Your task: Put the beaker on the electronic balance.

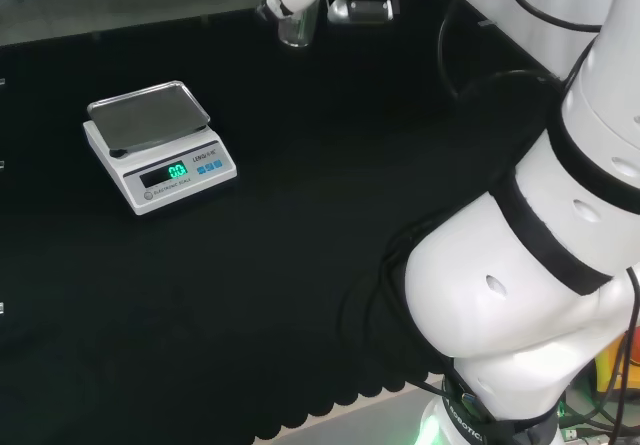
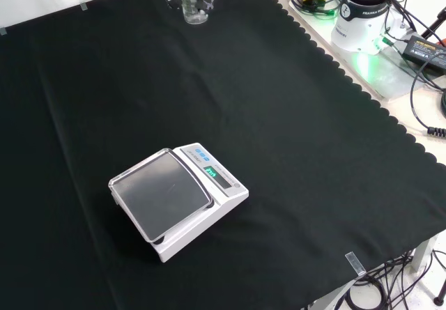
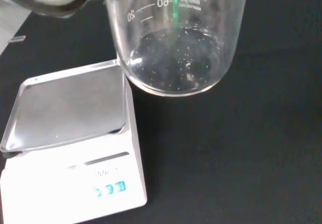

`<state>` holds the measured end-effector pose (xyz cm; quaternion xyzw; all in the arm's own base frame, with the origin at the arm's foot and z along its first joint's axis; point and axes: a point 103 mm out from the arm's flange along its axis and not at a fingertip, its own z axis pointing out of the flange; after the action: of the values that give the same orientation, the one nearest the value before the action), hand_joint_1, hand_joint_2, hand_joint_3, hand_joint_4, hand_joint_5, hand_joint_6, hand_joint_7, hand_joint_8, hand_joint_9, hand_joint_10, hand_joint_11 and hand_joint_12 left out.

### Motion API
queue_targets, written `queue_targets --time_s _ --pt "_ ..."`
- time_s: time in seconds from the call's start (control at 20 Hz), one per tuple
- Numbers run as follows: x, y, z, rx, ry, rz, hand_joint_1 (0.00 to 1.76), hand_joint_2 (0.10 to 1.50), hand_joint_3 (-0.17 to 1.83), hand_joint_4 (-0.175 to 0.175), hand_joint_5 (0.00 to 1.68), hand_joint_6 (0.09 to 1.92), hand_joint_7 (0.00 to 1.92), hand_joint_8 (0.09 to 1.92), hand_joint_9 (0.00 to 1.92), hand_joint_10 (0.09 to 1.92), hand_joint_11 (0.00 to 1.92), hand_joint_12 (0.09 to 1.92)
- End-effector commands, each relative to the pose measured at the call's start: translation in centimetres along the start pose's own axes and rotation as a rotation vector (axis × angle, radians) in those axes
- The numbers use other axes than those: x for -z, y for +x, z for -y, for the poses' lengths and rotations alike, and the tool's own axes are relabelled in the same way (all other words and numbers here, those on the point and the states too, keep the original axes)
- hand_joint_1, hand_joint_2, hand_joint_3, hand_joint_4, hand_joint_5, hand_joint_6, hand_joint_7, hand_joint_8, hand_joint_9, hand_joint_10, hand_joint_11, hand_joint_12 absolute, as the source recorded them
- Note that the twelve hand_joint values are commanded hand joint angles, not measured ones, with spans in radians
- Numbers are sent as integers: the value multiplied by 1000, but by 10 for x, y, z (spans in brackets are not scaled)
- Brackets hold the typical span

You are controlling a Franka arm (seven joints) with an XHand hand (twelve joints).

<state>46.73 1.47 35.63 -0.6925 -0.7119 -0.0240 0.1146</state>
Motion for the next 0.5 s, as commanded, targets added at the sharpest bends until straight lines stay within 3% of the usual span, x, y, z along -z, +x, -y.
queue_targets --time_s 0.05,0.35,0.5 --pt "-4 22 23 -33 -6 -3 1196 648 719 -175 1236 764 1700 551 1913 445 1692 704" --pt "-4 22 20 -74 -6 10 1196 646 722 -175 1236 767 1705 554 1918 454 1686 704" --pt "-7 34 17 -86 -5 32 1196 646 724 -175 1235 768 1706 556 1919 458 1685 705"
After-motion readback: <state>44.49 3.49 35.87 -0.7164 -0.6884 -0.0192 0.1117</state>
